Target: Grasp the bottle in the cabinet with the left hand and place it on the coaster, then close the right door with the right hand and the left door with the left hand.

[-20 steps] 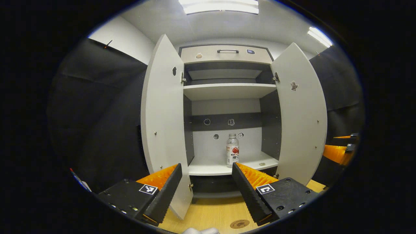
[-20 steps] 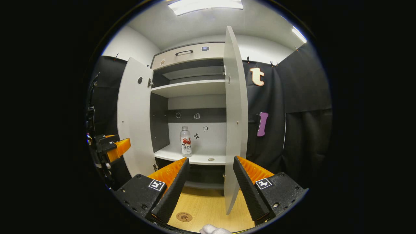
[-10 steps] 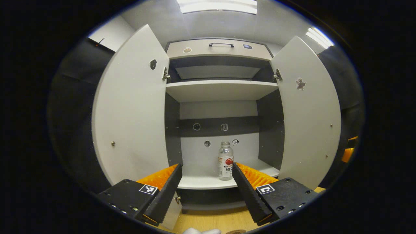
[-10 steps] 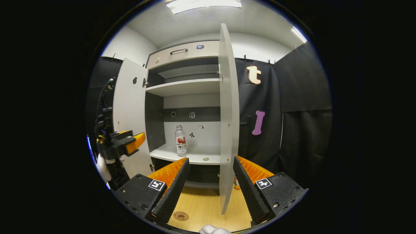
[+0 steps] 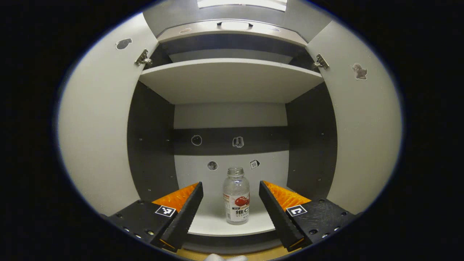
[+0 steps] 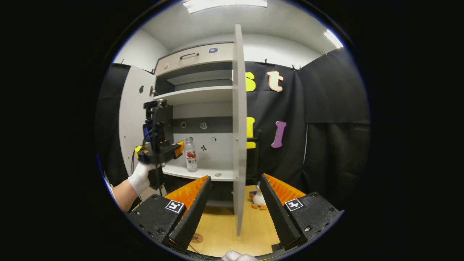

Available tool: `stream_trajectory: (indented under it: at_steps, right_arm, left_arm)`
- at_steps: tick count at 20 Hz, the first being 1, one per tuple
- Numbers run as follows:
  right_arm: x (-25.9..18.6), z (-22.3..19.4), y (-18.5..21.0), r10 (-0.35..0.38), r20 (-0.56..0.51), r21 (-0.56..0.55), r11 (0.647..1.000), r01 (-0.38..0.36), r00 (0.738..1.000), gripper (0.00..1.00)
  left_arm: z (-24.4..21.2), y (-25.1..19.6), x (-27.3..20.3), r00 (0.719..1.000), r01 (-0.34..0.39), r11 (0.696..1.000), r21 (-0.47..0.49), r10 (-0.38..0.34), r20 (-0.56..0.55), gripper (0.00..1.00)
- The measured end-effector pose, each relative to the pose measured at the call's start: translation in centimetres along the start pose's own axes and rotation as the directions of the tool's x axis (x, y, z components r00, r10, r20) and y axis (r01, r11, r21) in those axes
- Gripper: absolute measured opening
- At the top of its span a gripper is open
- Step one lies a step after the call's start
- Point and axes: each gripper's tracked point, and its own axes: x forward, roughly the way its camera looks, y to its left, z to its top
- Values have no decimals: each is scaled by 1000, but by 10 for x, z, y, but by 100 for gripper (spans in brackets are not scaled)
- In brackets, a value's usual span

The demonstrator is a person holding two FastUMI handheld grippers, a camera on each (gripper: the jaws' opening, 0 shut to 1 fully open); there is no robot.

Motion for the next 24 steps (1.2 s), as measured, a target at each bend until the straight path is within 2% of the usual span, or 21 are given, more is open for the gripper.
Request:
stream_trajectory:
  at_steps: [2,5,8,13,16,17,18,19,24]
  right_arm:
    - [0,-4,-11,-29,-19,-8,1000,29,999,83]
    - [1,-11,-24,-59,-47,-11,998,59,997,83]
    - [1,-18,-32,-70,-72,-14,998,69,995,83]
    - [3,-27,-39,-69,-99,-9,998,69,993,83]
    - [1,-29,-44,-72,-106,-3,997,72,992,83]
    - [-1,-28,-46,-75,-104,-1,997,76,992,83]
    - [-2,-29,-47,-78,-101,0,997,78,992,83]
    - [-4,-29,-49,-81,-101,3,997,82,992,83]
    - [-11,-30,-50,-81,-83,3,997,82,993,83]
  left_arm:
    - [-11,-5,22,1000,-2,1000,-28,1,-24,92]
    - [-21,-6,51,1000,-16,999,-44,15,-27,94]
    - [-33,2,73,998,-56,998,-20,55,-45,94]
    - [-59,3,99,993,-72,996,-44,67,-102,94]
    - [-64,3,105,992,-73,996,-42,68,-108,95]
    - [-62,5,105,992,-77,996,-41,72,-105,91]
    - [-63,4,106,991,-84,996,-40,79,-109,82]
    - [-61,4,100,990,-84,996,-43,78,-120,77]
    - [-32,15,62,995,-62,996,-68,57,-76,76]
